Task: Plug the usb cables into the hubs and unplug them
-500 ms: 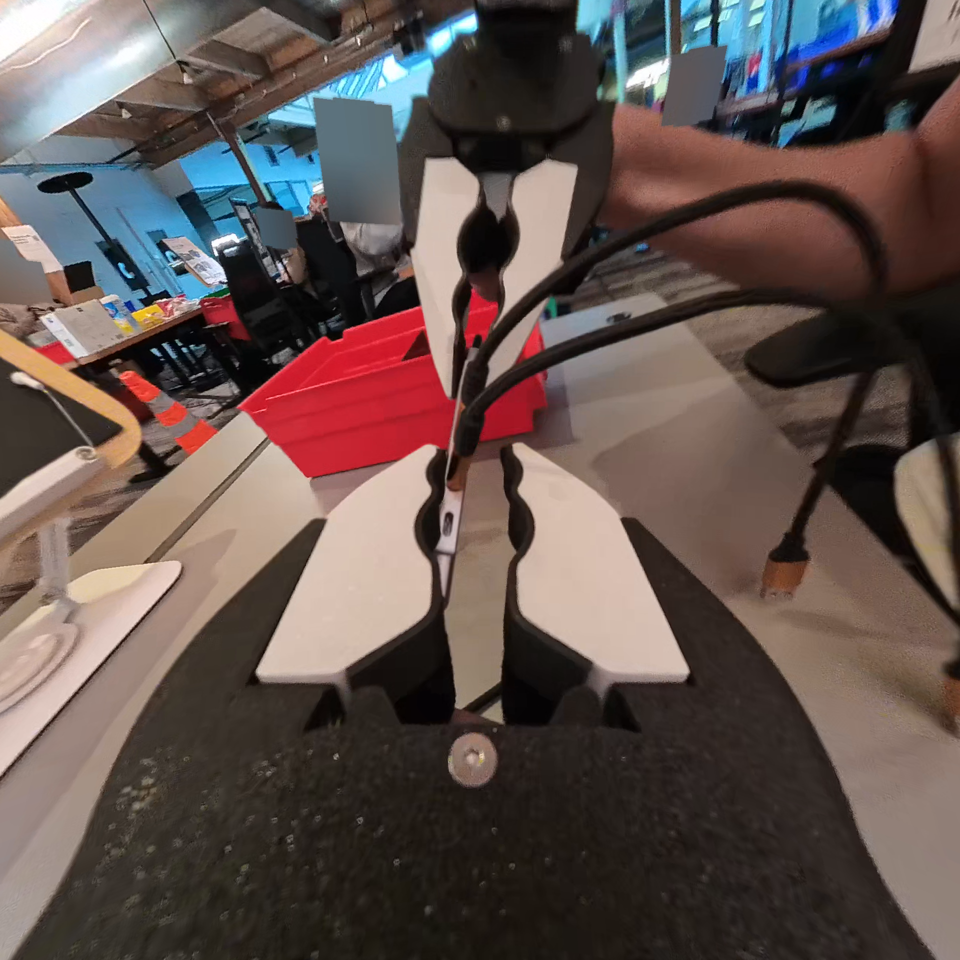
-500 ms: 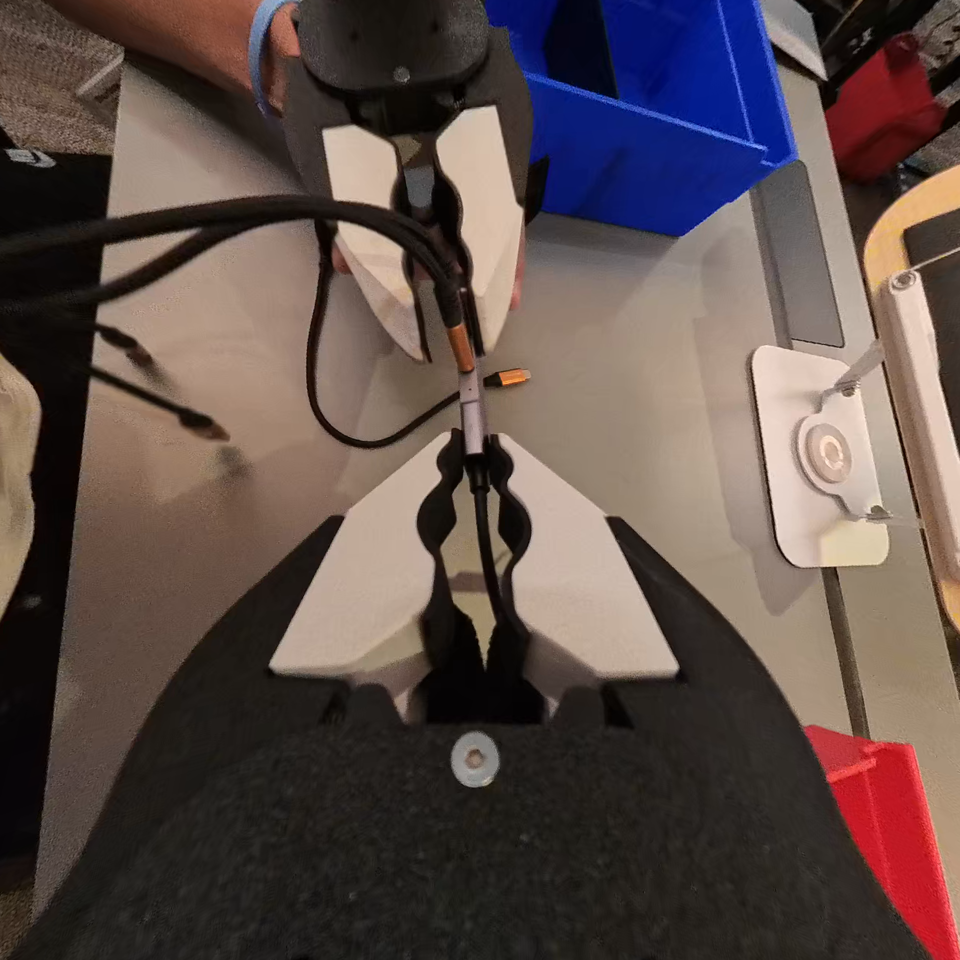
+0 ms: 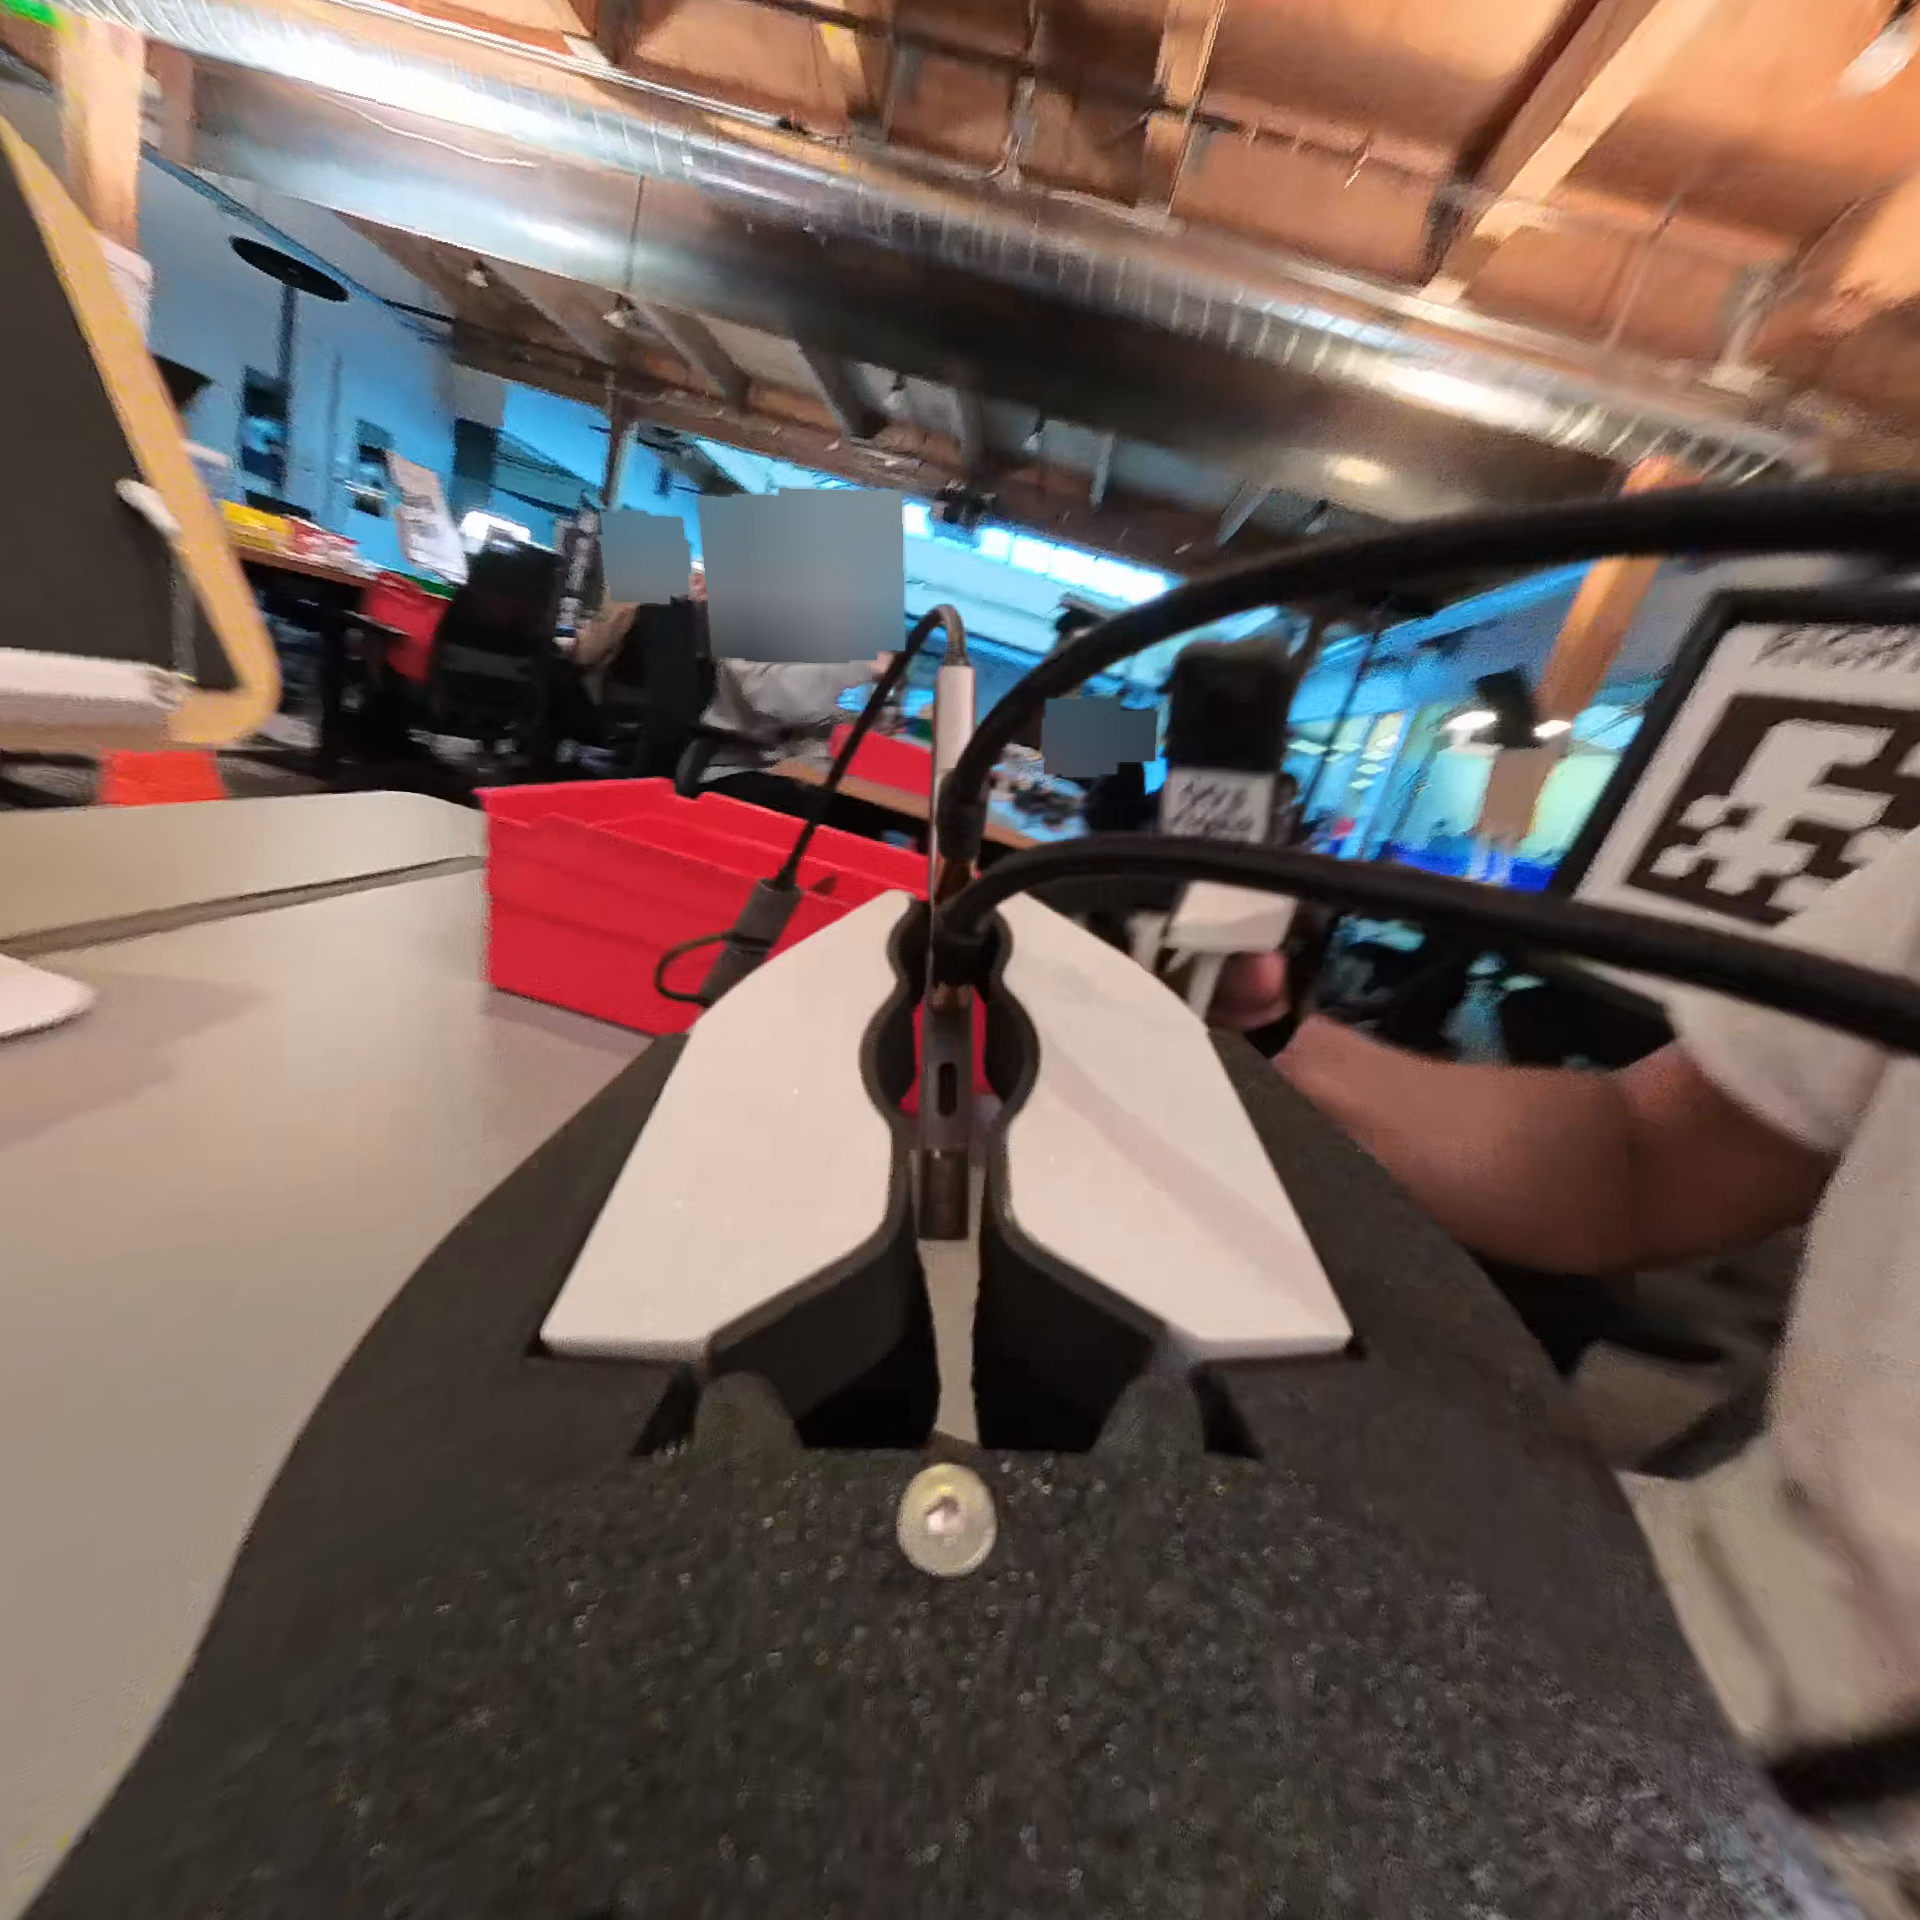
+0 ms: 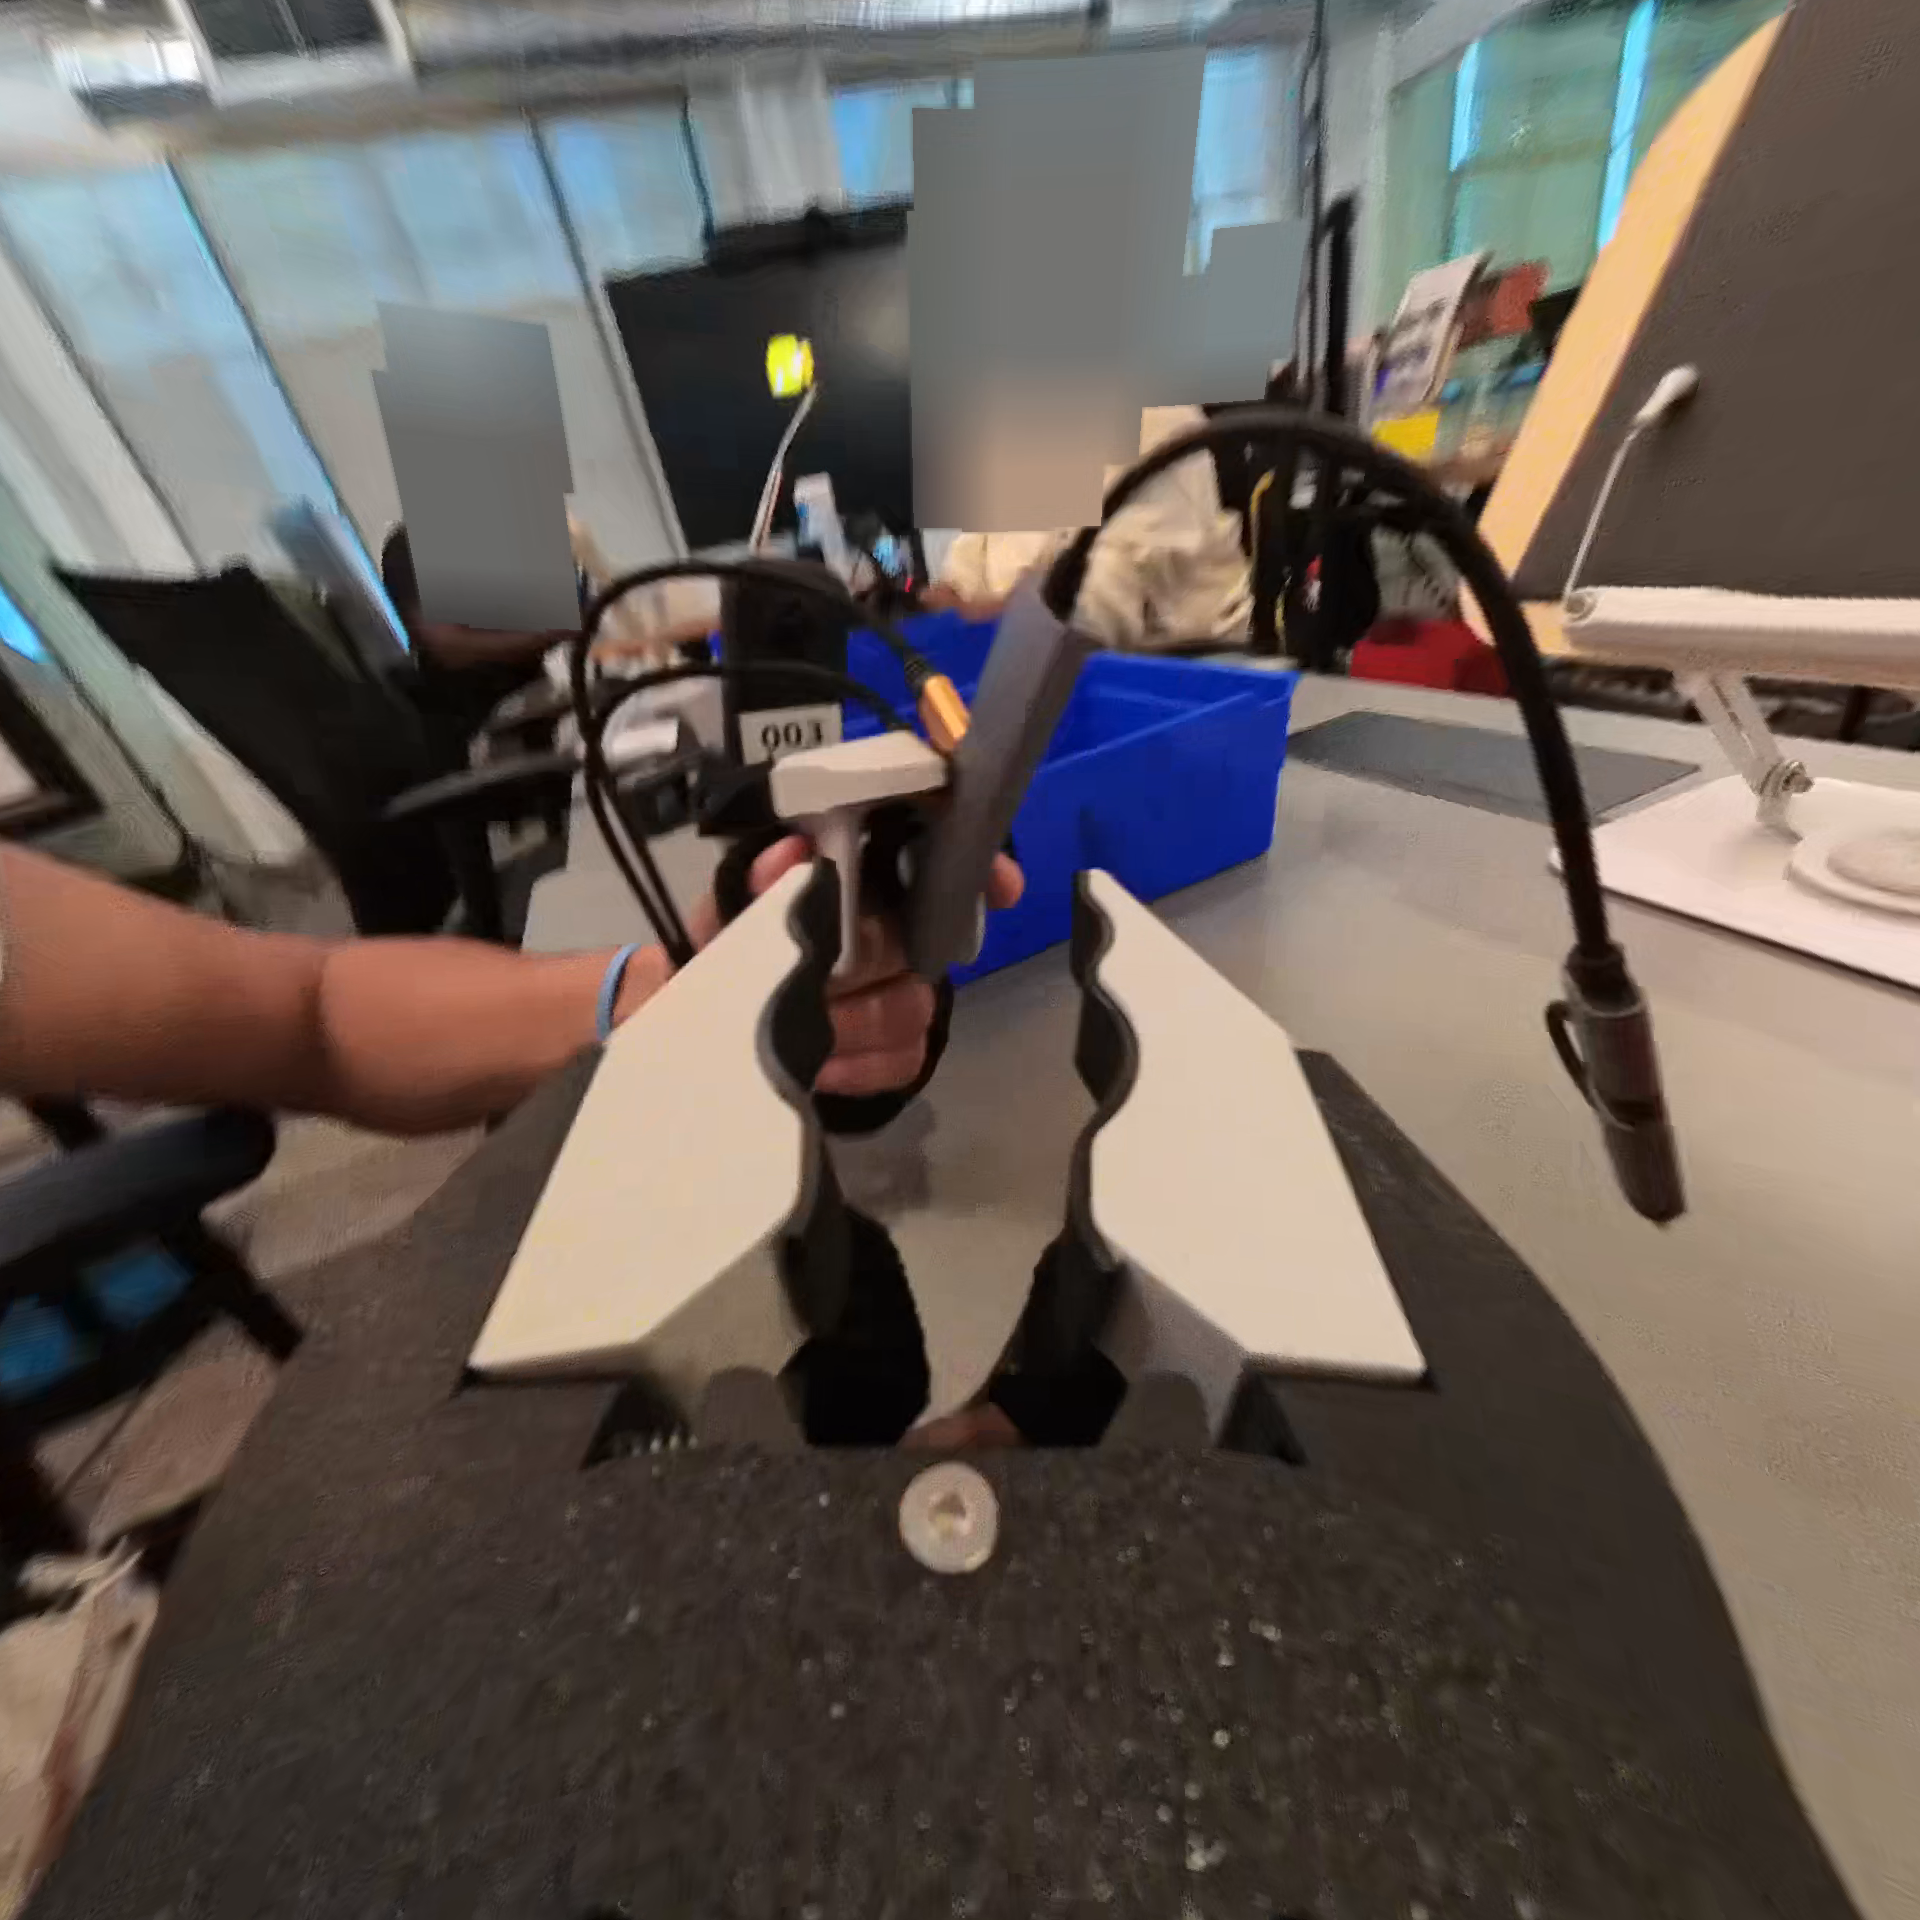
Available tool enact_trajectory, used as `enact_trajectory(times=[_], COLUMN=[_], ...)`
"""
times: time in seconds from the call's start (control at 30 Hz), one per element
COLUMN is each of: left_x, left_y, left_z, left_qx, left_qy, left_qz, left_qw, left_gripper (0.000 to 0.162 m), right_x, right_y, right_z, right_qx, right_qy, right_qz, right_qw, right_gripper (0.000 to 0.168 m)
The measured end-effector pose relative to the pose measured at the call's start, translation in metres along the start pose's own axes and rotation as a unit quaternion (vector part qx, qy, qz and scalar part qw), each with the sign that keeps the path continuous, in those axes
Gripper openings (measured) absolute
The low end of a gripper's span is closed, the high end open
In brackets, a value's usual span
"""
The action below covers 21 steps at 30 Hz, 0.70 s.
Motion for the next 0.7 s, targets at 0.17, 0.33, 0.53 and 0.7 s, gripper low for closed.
enact_trajectory(times=[0.17,0.33,0.53,0.7], left_x=[0.022,0.033,0.028,-0.008], left_y=[-0.011,-0.013,-0.003,0.009], left_z=[-0.009,-0.004,0.023,0.021], left_qx=[0.039,0.026,-0.057,-0.055], left_qy=[0.046,0.048,-0.006,-0.011], left_qz=[0.029,0.067,0.141,0.072], left_qw=[0.998,0.996,0.988,0.996], left_gripper=[0.007,0.008,0.039,0.031], right_x=[-0.018,-0.007,-0.018,-0.055], right_y=[-0.014,-0.010,0.016,0.048], right_z=[-0.004,-0.011,-0.014,0.016], right_qx=[0.005,-0.017,-0.030,-0.130], right_qy=[-0.050,-0.043,-0.015,-0.003], right_qz=[-0.082,-0.017,0.046,0.026], right_qw=[0.995,0.999,0.998,0.991], right_gripper=[0.029,0.009,0.007,0.007])
Point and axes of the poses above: each gripper's, where its closed fingertips meet, y back along the fingers, x out of its underside, z = x × y across the jaws, the point moved 2 cm from there along y, back along the fingers, and after that the axes turned 13 degrees about y, right-handed, at the moved point
